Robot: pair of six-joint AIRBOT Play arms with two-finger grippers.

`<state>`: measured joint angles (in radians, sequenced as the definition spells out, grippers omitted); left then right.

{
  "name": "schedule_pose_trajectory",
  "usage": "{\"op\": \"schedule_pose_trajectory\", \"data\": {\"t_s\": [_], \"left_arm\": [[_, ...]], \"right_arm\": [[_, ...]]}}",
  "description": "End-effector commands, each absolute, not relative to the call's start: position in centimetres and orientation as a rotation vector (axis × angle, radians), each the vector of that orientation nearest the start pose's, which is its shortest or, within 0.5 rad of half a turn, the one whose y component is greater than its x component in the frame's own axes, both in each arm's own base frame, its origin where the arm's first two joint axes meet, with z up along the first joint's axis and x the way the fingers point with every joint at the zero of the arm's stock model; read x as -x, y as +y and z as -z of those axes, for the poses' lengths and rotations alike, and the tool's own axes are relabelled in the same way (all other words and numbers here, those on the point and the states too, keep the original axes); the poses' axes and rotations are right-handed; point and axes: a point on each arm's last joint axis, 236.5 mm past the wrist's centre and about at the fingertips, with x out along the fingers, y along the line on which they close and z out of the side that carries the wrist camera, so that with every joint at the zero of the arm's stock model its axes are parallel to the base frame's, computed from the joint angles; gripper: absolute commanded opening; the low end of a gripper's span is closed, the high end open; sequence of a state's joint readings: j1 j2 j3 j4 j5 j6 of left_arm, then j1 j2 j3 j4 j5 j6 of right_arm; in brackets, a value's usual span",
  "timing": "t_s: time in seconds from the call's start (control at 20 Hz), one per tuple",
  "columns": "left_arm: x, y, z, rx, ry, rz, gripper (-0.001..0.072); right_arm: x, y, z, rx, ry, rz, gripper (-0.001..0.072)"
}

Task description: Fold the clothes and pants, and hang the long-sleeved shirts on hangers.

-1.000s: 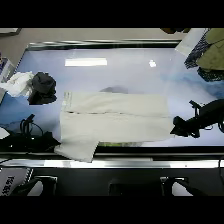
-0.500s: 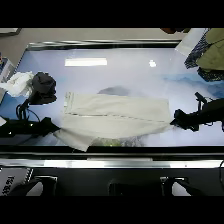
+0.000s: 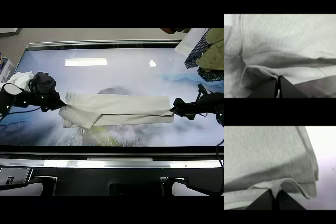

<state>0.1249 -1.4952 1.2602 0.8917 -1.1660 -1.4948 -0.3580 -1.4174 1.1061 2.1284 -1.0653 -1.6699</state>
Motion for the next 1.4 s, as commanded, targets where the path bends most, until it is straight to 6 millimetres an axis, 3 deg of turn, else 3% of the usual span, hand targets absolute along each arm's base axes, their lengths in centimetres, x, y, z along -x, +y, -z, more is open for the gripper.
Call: {"op": "schedule_pose_trajectory", "data": {"t_s": [0.0, 0.35, 0.55, 0.65, 0.7, 0.75, 0.8, 0.85, 0.9, 1.05, 1.1, 1.2, 1.35], "left_arm": [[-46.9, -8.3, 0.2, 0.661, 1.277, 0.301, 0.0015], [-51.7, -8.2, 2.9, 0.681, 1.291, 0.298, 0.0015], [-52.0, -9.2, 5.8, 0.692, 1.34, 0.302, 0.0017], [-52.2, -9.7, 6.5, 0.701, 1.342, 0.303, 0.0059], [-52.4, -9.7, 6.3, 0.704, 1.332, 0.303, 0.0113], [-52.7, -9.7, 6.0, 0.711, 1.317, 0.303, 0.0316], [-52.9, -9.6, 5.4, 0.712, 1.303, 0.305, 0.044], [-53.2, -9.3, 4.5, 0.707, 1.289, 0.311, 0.0447], [-53.4, -9.0, 3.4, 0.7, 1.272, 0.318, 0.045], [-53.7, -7.9, -0.5, 0.661, 1.223, 0.342, 0.0466], [-53.7, -7.7, -1.5, 0.644, 1.207, 0.342, 0.0471], [-53.5, -7.4, -2.8, 0.62, 1.187, 0.339, 0.0482], [-53.0, -7.5, -3.2, 0.614, 1.196, 0.348, 0.0482]], "right_arm": [[-43.5, -3.6, 3.5, -0.699, 1.182, 0.012, 0.0035], [-46.0, -3.1, 5.7, -0.681, 1.178, 0.099, 0.0035], [-47.0, -4.1, 5.7, -0.683, 1.129, 0.14, 0.0036], [-47.1, -4.2, 5.6, -0.683, 1.121, 0.142, 0.0041], [-47.1, -4.0, 5.6, -0.7, 1.126, 0.144, 0.0074], [-46.9, -3.9, 5.5, -0.731, 1.136, 0.158, 0.0217], [-46.7, -3.9, 4.9, -0.755, 1.153, 0.163, 0.0423], [-46.6, -4.2, 3.7, -0.764, 1.166, 0.153, 0.0494], [-46.8, -5.1, 2.2, -0.765, 1.166, 0.149, 0.0497], [-46.9, -10.3, -0.9, -0.824, 1.109, 0.199, 0.0551], [-46.6, -11.2, -0.8, -0.865, 1.108, 0.194, 0.0555], [-45.6, -11.1, 1.1, -0.91, 1.176, 0.118, 0.0662], [-44.0, -9.6, 4.7, -0.856, 1.312, 0.002, 0.0667]]}}
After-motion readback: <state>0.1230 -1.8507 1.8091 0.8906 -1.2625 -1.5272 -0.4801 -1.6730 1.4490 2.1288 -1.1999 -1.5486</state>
